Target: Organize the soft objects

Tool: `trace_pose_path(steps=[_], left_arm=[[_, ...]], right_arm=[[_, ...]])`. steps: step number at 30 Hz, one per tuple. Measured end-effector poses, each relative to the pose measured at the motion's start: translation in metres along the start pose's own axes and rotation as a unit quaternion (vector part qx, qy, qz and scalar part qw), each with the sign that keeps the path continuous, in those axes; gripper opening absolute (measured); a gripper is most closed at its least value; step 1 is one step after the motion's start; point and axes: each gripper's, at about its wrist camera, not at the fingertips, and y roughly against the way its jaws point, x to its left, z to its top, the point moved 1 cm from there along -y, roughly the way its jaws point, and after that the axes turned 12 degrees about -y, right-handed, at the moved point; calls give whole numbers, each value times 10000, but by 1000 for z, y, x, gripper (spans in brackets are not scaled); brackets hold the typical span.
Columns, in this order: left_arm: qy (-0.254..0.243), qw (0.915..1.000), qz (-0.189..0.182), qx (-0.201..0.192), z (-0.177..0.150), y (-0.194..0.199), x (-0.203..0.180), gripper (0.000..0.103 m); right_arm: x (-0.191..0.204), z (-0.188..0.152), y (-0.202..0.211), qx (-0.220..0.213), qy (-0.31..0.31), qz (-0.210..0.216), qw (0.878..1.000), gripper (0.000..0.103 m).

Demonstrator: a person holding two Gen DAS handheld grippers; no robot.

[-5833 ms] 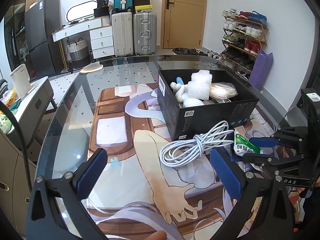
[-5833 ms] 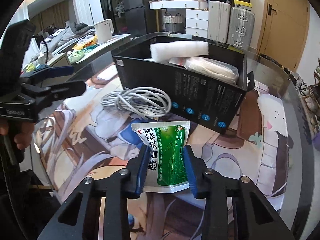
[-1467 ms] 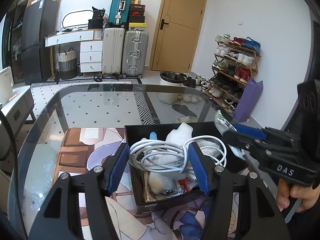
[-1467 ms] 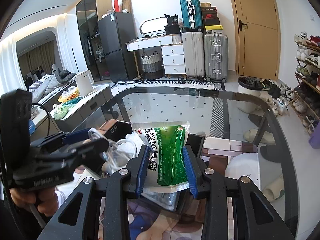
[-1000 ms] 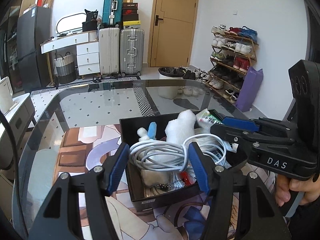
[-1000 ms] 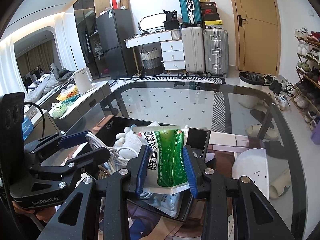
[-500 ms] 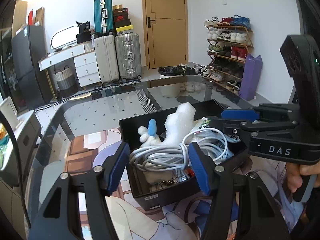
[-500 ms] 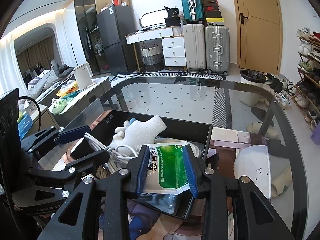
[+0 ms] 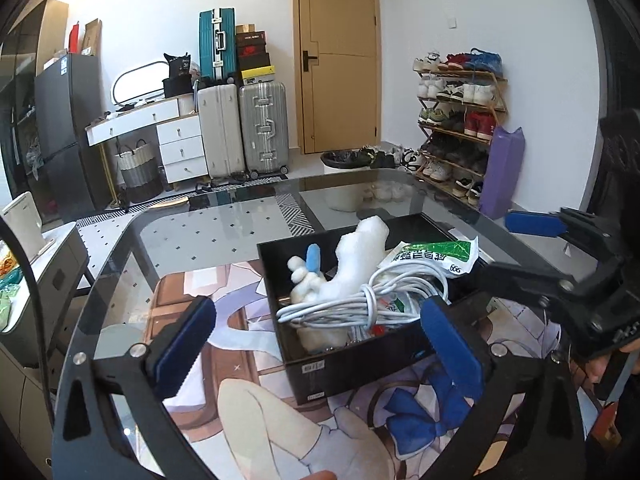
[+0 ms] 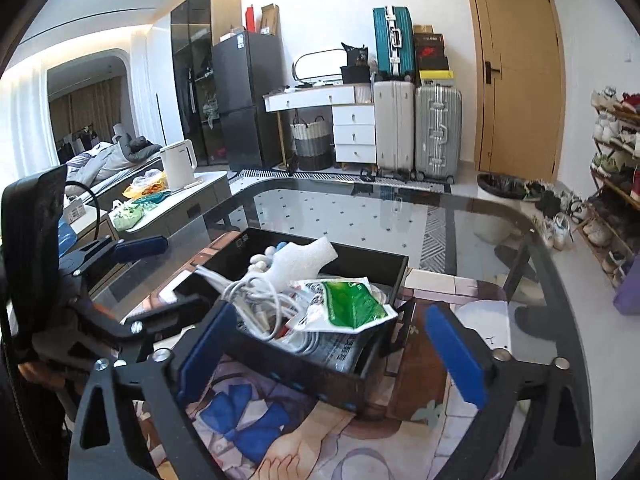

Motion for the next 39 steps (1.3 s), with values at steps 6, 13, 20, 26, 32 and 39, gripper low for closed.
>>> trace_pose_path(steps=[6, 13, 20, 26, 32, 39], left_arm=[[171, 9997, 93, -120, -8, 12, 5, 103], [351, 9988, 266, -204, -22, 21, 8, 103], [350, 9984, 377, -225, -32, 20, 4, 103], [323, 9985, 366, -266, -33, 19, 0, 103], [391, 9982, 364, -284, -34, 16, 0, 103], [522, 9974, 382, -330, -37, 18, 4, 103]], right_arm=[[10, -13, 20, -273, 155, -60, 9995, 102], [10, -28, 30, -506, 98, 21, 9987, 102], [8, -37, 38, -742, 64, 260, 9969, 102], [5, -42, 33, -706, 25, 225, 9973, 102], [1, -41, 36, -813, -30, 294, 9963, 102], [7, -43, 40, -945, 121, 236, 9952, 102]])
